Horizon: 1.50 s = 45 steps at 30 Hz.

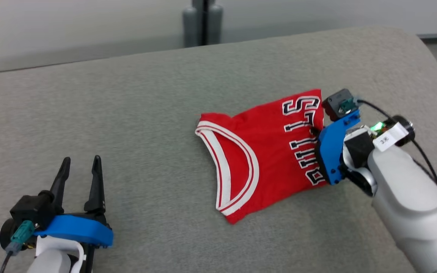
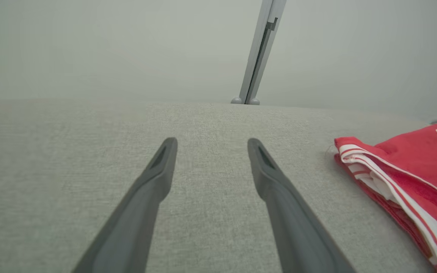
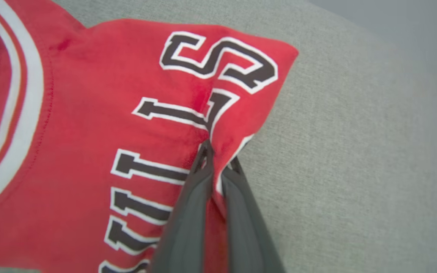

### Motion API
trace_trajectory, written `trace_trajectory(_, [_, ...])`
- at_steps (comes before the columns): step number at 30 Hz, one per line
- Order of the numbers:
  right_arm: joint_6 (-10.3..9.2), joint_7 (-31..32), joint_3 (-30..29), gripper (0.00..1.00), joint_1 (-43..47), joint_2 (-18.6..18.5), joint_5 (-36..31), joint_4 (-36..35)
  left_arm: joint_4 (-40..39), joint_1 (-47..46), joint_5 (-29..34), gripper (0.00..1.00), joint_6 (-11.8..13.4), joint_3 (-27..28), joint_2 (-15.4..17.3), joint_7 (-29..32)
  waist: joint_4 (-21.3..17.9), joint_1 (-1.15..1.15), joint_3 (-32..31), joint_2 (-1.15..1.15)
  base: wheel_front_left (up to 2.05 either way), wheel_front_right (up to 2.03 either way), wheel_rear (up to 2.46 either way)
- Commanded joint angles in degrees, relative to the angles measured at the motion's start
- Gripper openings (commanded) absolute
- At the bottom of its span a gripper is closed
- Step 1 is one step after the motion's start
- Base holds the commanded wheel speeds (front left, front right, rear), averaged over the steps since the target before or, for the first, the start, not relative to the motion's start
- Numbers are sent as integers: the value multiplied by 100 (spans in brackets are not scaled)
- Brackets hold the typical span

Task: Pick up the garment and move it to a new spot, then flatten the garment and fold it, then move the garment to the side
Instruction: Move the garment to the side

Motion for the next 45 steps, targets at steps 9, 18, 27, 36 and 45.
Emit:
trace_trajectory(9, [-1,-281,1356,0,-1203,-1589,404,-468,-550,-413,237,100,62,95,389,138,-1326,-1,845,0,0,0,0])
trace_trajectory(18, [-4,-1380,1549,0,-1792,-2342,182,-137,-1167,-720,375,100,107,97,729,517,-1539,-1,1565,0,0,0,0])
trace_trajectory(27, [-4,-2322,944,0,-1938,-2292,-97,515,-1632,-766,491,100,208,155,1045,811,-1451,-1,1850,0,0,0,0])
trace_trajectory(36, [-4,-2358,398,0,-1783,-2038,-447,1075,-1763,-581,447,100,301,122,1006,835,-1354,-1,1751,0,0,0,0])
trace_trajectory(45, [-4,-2649,-64,100,-1721,-1830,-705,1435,-1700,-554,384,100,315,73,962,785,-1281,-1,1571,0,0,0,0])
